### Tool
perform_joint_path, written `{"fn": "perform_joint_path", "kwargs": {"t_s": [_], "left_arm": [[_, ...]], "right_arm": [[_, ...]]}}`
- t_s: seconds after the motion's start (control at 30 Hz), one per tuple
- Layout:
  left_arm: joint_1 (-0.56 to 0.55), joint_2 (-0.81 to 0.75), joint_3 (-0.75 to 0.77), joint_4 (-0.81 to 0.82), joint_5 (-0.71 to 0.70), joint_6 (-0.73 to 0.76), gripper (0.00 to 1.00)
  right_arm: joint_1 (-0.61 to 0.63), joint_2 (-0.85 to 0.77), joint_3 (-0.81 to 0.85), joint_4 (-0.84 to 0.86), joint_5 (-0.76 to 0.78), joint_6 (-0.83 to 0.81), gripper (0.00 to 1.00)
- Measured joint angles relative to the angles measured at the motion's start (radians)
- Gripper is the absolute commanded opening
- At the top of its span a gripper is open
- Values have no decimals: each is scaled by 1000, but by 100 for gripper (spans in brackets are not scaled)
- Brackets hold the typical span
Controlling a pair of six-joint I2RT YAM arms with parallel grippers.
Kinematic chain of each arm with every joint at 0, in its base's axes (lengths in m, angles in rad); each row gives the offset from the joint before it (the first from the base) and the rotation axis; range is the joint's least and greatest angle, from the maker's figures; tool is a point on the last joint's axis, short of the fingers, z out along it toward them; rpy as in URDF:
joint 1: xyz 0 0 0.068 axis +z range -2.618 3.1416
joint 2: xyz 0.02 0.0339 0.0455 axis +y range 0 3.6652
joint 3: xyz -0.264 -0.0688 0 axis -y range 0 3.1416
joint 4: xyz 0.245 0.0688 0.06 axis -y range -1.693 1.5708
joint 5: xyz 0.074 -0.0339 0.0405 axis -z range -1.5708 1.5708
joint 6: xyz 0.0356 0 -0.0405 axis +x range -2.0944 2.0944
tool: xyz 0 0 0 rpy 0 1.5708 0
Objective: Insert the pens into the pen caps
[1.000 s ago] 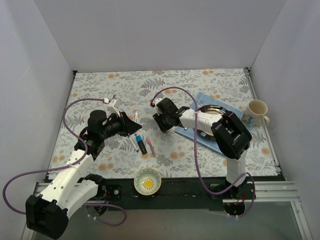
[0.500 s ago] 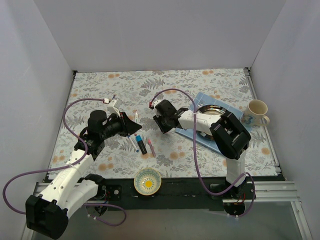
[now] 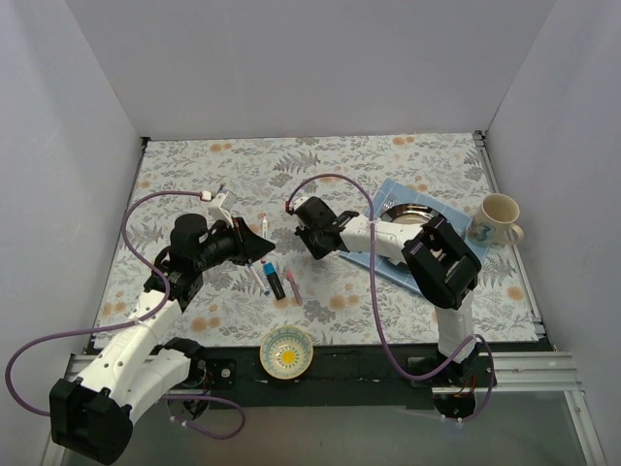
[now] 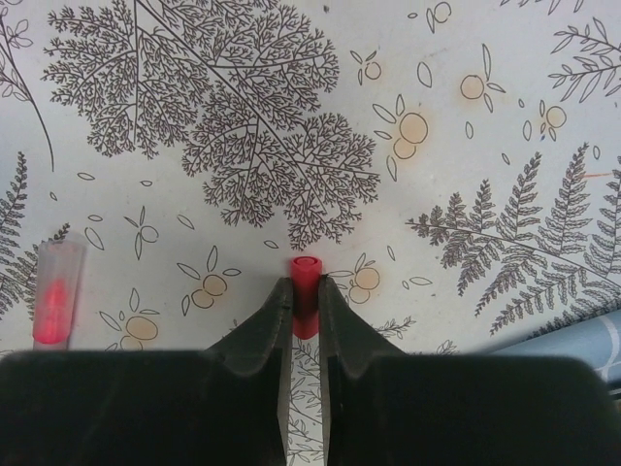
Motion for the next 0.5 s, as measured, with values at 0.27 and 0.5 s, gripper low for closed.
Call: {"fn": "perform_joint_path", "kwargs": {"t_s": [0.27,0.5], "left_arm": [[-6,4,-8,14,2,-42,0],[-57,35,-125,114,8,-148,0]], "right_arm": [[0,-5,2,-13,26,2,1],[-11,-88,2,-60,27,11,1]]}}
